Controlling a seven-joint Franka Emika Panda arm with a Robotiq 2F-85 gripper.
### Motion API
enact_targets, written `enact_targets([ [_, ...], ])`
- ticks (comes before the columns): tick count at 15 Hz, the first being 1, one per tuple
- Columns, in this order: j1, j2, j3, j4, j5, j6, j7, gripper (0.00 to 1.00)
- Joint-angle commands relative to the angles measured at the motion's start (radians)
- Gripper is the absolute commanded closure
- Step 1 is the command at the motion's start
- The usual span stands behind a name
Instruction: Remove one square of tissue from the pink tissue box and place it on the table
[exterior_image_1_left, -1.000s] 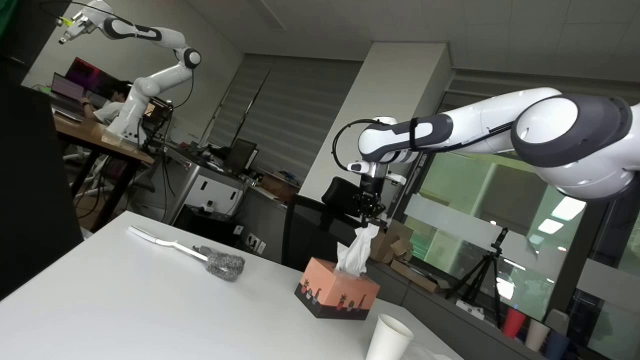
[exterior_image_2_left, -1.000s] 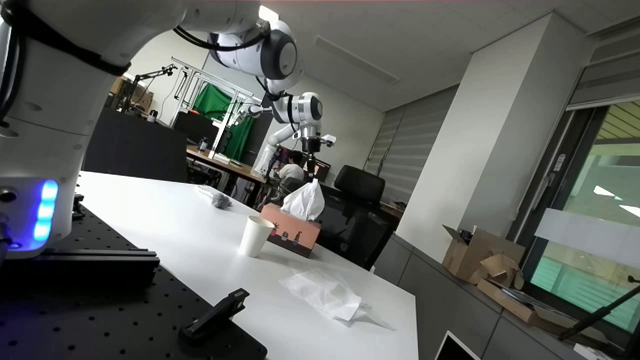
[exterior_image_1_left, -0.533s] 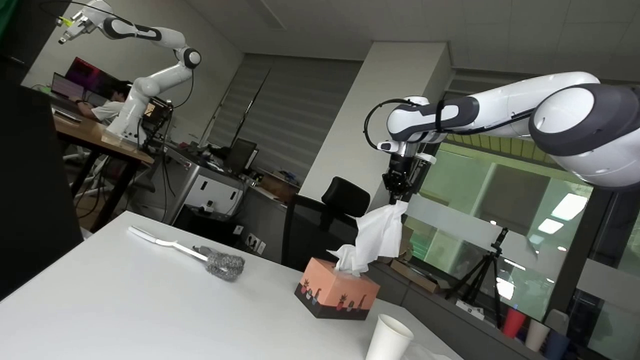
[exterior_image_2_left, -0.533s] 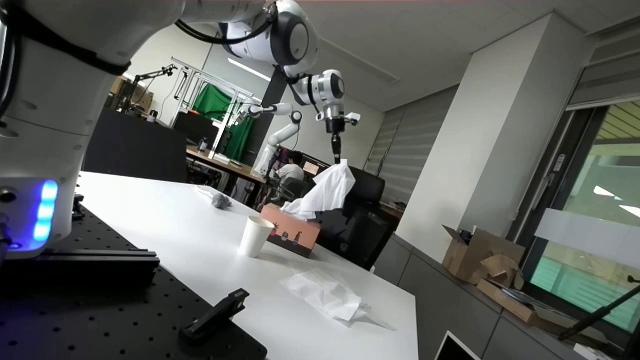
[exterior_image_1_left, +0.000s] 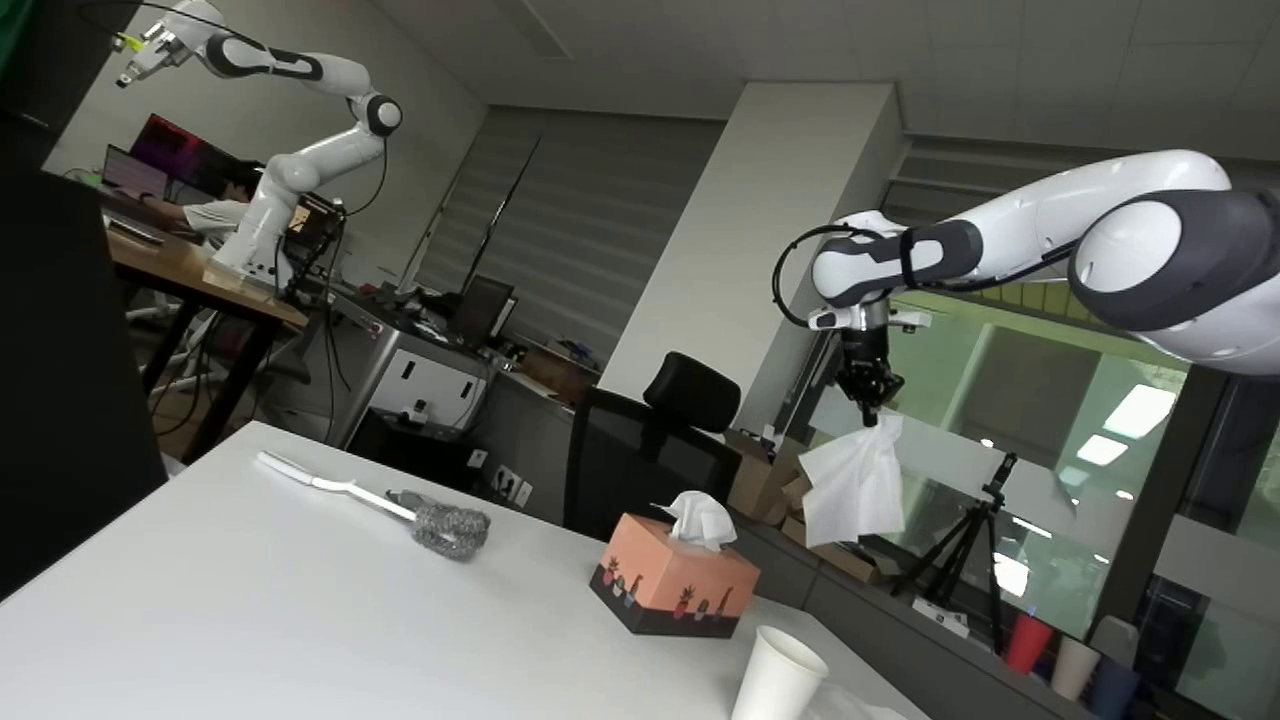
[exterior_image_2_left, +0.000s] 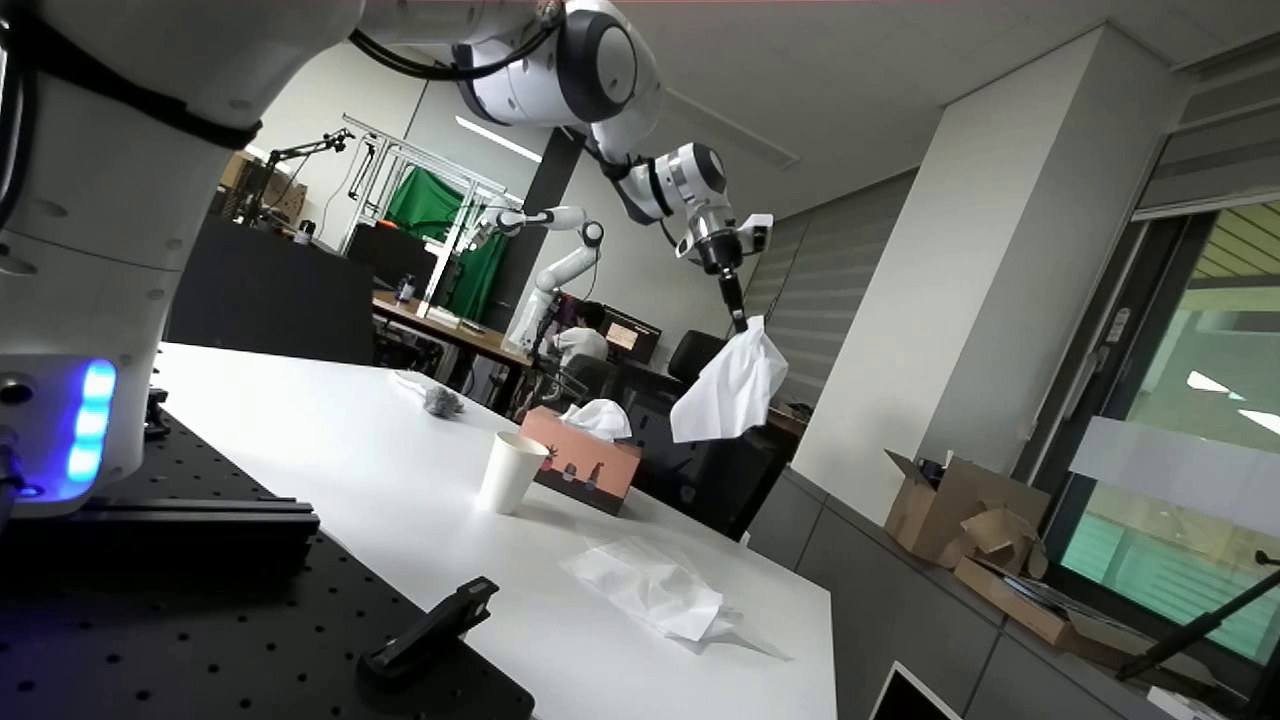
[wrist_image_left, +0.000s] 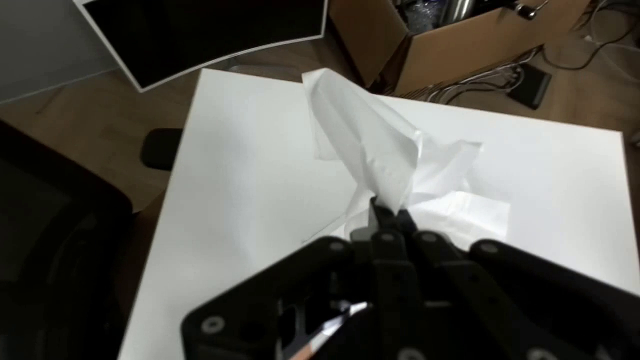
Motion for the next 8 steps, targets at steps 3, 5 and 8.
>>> enact_targets([
  [3, -0.070, 0.128, -0.001, -0.027, -0.011, -0.027, -0.213, 1.00],
  [5, -0.102, 0.189, 0.022, -0.033, 0.009, -0.003, -0.304, 1.00],
  [8, -0.124, 0.289, 0.042, -0.007, 0.048, -0.051, -0.422, 1.00],
])
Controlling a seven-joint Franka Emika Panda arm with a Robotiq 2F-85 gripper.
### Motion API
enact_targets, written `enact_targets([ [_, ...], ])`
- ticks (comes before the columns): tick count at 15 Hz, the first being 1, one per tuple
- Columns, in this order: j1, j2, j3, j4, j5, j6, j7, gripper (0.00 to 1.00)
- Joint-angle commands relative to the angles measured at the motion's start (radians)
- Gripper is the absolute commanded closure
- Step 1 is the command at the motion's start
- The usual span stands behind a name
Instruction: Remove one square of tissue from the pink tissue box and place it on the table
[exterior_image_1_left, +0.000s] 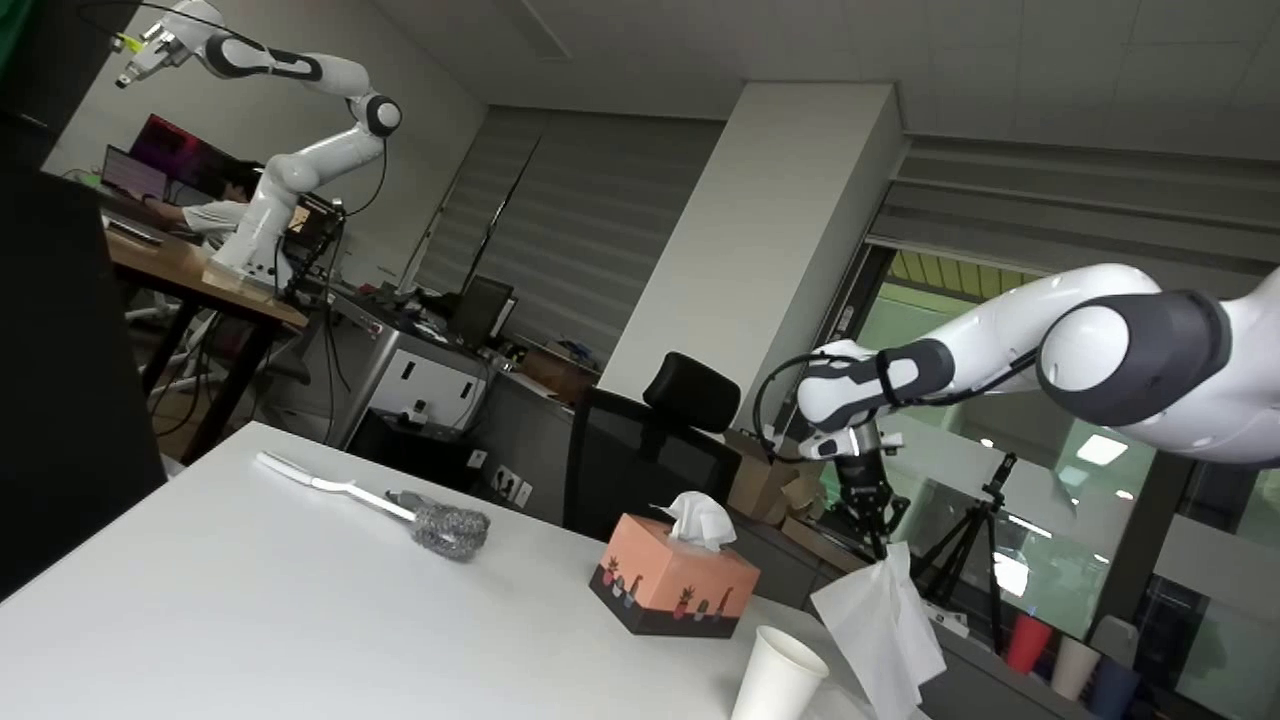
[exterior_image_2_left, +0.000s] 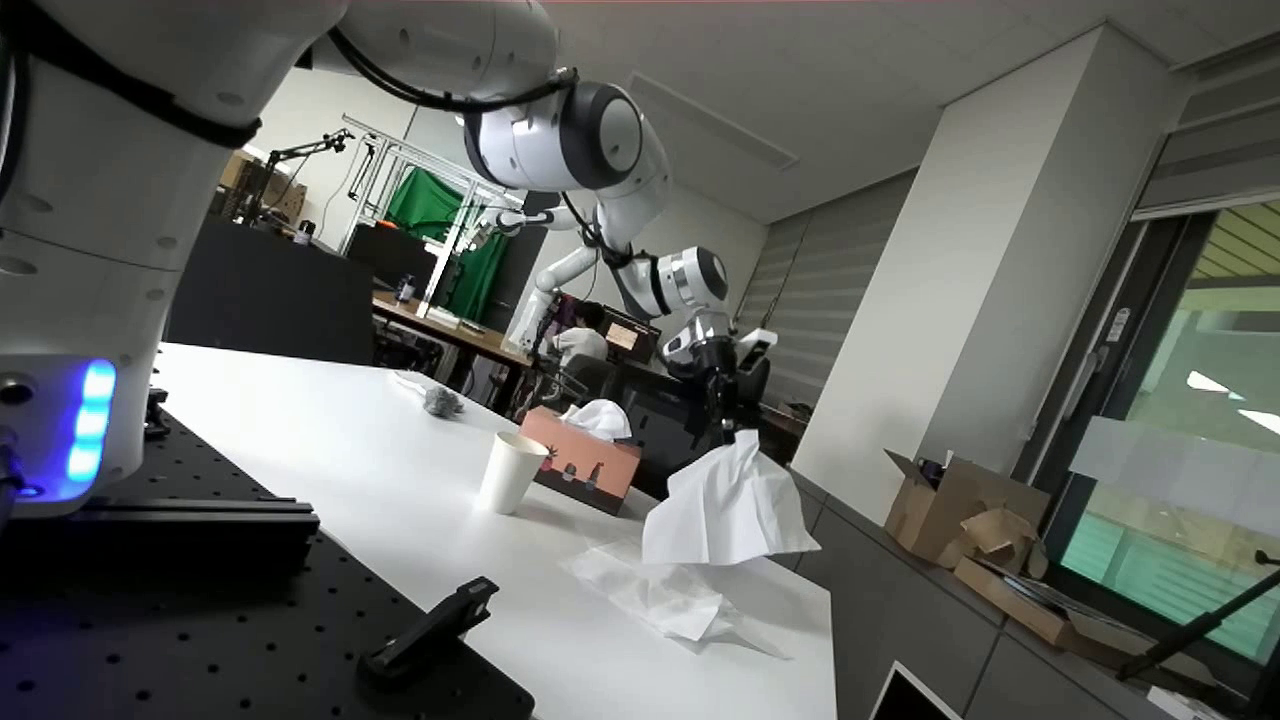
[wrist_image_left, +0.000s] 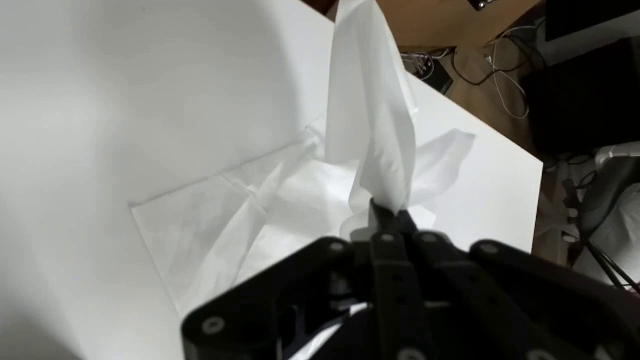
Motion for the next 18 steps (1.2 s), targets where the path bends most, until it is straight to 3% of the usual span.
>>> enact_targets([
  [1, -0.019, 0.097, 0.022, 0.042, 0.044, -0.074, -0.131, 1.00],
  [4, -0.013, 0.170, 0.017, 0.083, 0.089, -0.119, -0.040, 1.00],
  [11, -0.031, 0.200, 0.054, 0.169, 0.256, -0.070, 0.196, 1.00],
  [12, -0.032, 0.198, 0.054, 0.175, 0.274, -0.062, 0.227, 0.74],
  [13, -0.031, 0.196, 0.052, 0.181, 0.290, -0.054, 0.262, 0.74],
  [18, -0.034, 0.190, 0.054, 0.197, 0.357, 0.038, 0.425, 0.40],
])
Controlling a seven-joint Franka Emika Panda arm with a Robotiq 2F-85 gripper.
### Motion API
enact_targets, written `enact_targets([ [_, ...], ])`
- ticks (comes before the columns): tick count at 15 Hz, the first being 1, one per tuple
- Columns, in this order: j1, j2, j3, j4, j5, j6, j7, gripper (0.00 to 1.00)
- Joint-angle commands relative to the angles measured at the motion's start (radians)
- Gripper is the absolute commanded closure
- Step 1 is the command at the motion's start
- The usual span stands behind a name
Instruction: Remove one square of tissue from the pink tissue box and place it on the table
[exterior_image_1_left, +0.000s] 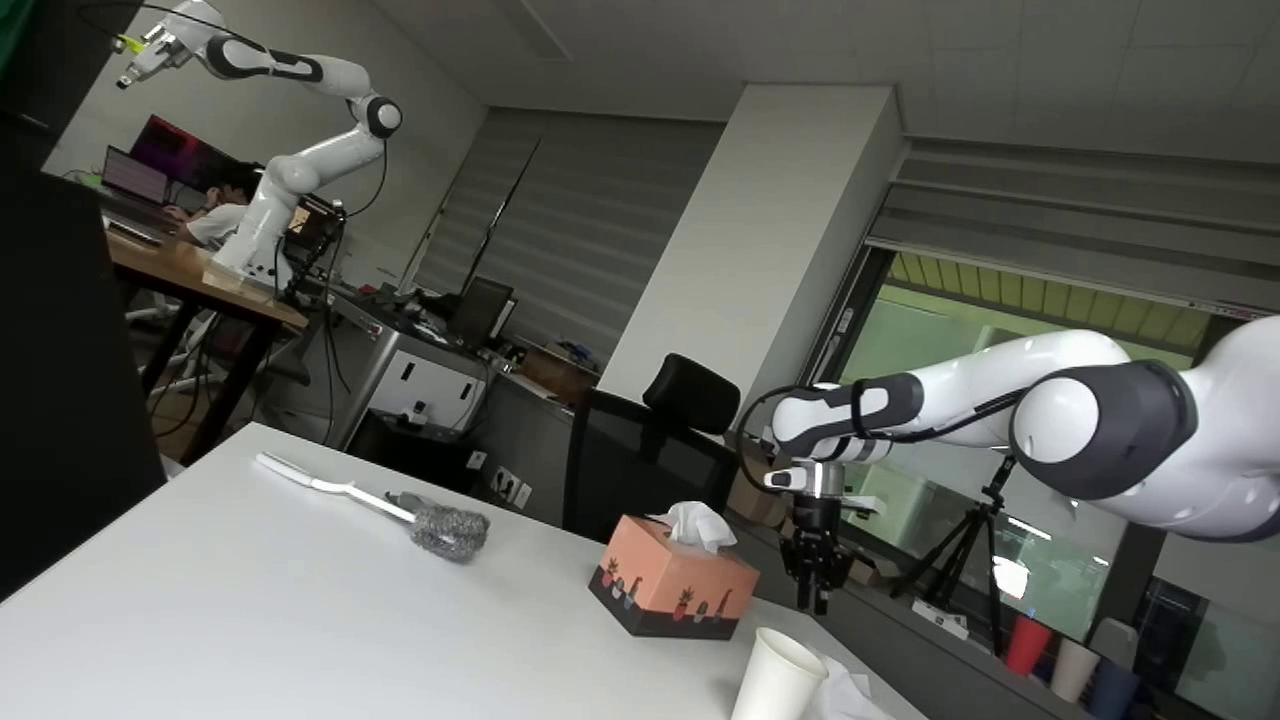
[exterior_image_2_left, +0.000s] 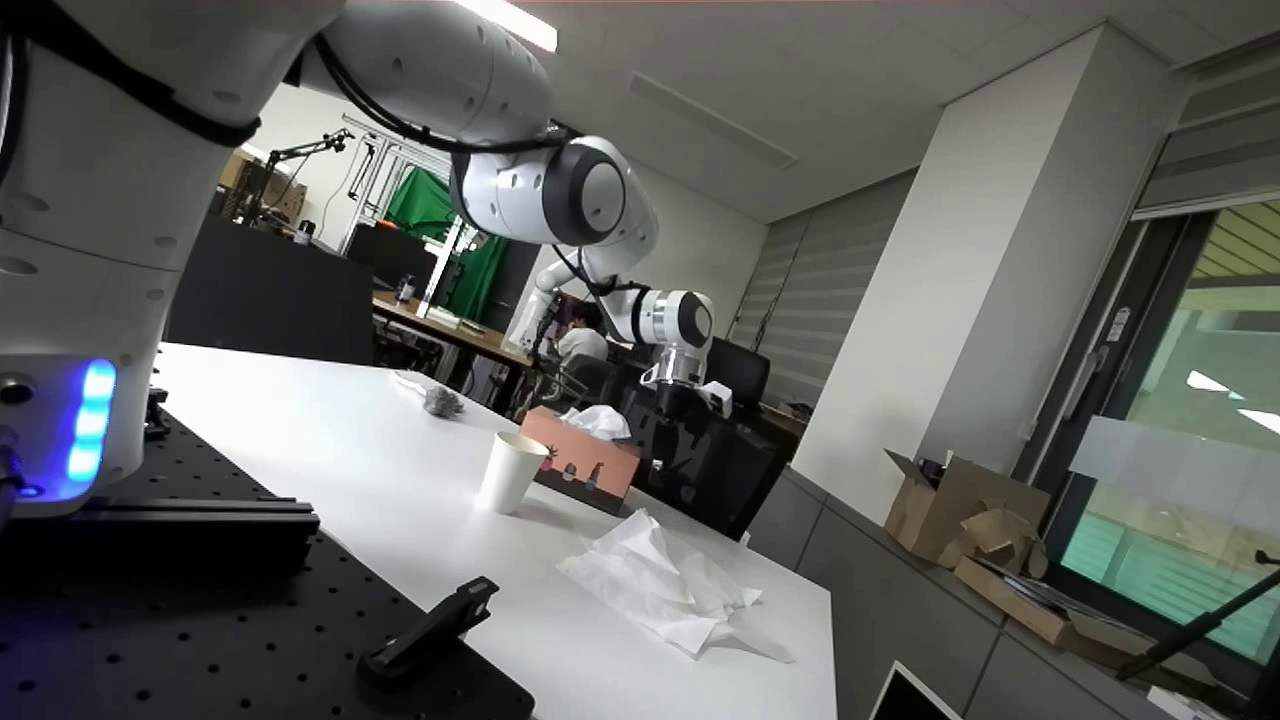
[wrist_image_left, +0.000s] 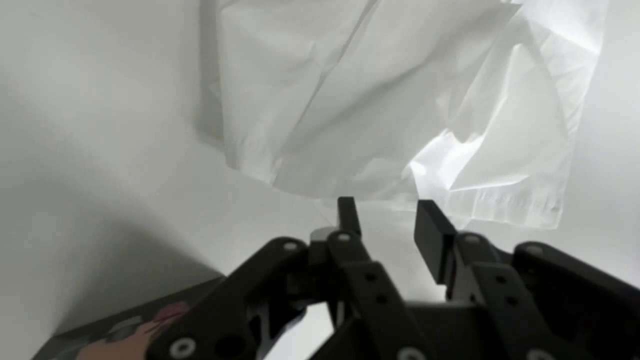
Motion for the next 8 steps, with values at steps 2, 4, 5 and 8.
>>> enact_targets([
  [2, -0.012, 0.009, 0.008, 0.048, 0.057, 0.081, 0.173, 0.27],
  [4, -0.008, 0.006, 0.002, 0.050, 0.069, 0.133, 0.243, 0.12],
  [5, -0.005, 0.003, 0.001, 0.050, 0.076, 0.154, 0.280, 0.07],
  [8, 0.003, -0.004, 0.001, 0.021, 0.056, 0.167, 0.252, 0.11],
])
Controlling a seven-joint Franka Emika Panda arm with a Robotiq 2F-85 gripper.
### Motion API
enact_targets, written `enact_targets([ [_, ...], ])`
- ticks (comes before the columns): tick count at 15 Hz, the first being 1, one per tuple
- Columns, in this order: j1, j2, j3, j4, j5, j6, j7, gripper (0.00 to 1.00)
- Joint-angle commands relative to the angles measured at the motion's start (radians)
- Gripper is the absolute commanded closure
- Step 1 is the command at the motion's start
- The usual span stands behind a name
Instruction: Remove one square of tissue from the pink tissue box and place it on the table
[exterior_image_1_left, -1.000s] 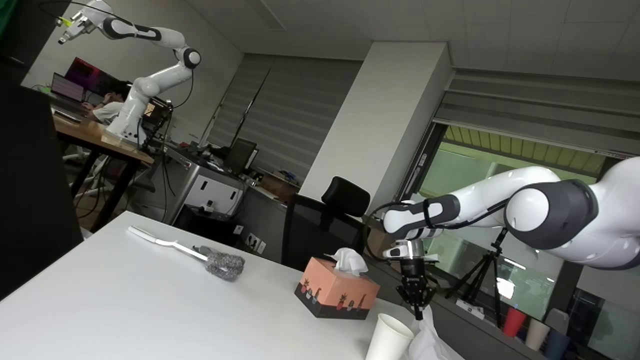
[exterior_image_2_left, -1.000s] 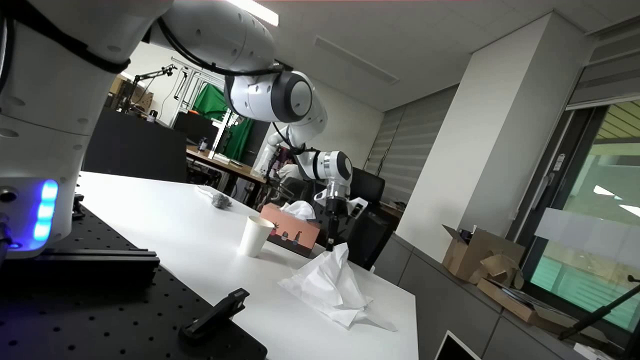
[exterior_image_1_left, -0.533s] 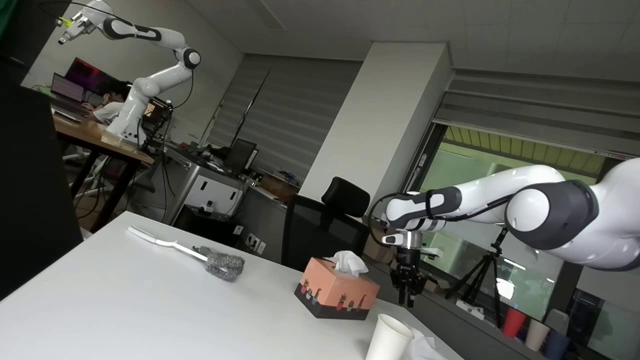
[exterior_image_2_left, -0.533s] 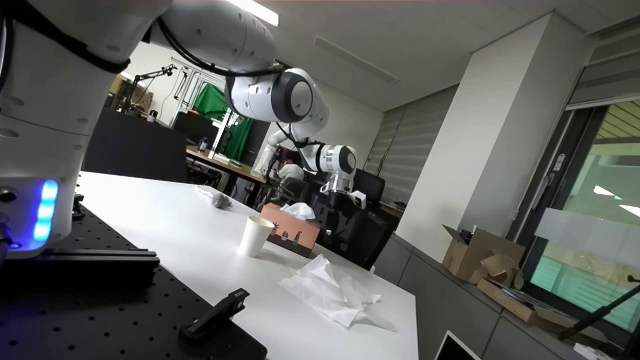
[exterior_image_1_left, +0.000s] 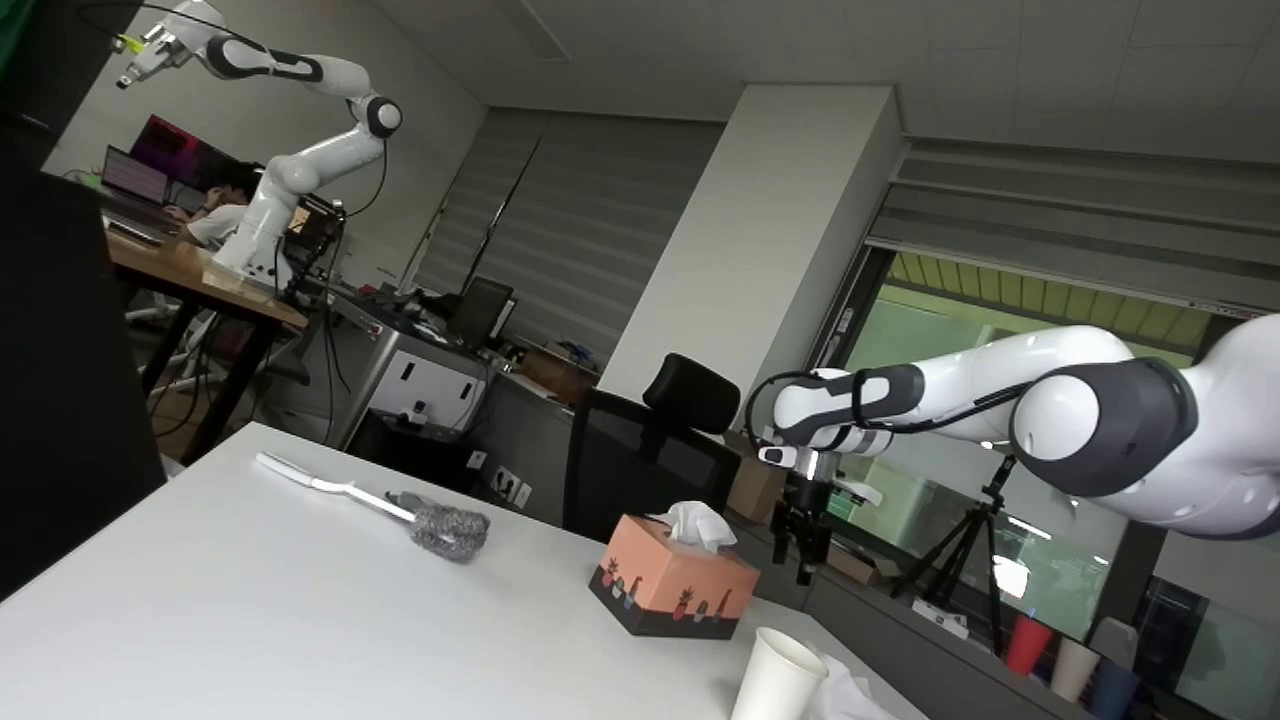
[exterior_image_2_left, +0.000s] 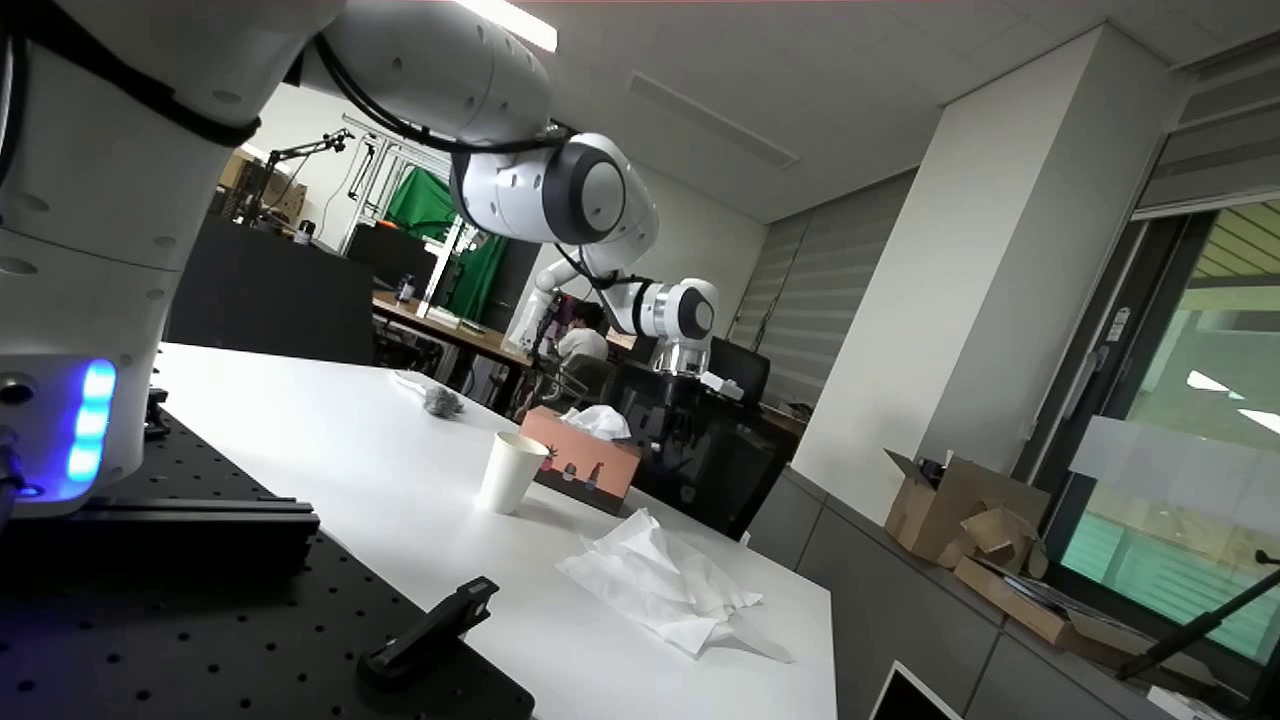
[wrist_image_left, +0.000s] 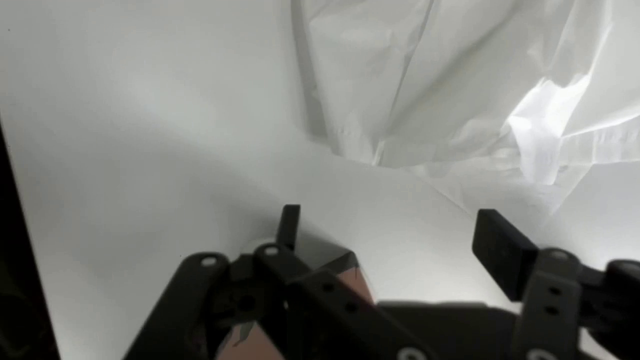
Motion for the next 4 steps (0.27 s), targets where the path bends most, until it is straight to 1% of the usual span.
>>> enact_targets([
  [1, 0.003, -0.001, 0.000, 0.002, 0.000, 0.002, 0.009, 0.04],
  [2, 0.005, -0.002, 0.000, 0.003, 0.000, 0.003, 0.015, 0.01],
  [4, 0.006, -0.002, 0.000, 0.003, 0.000, 0.004, 0.022, 0.01],
])
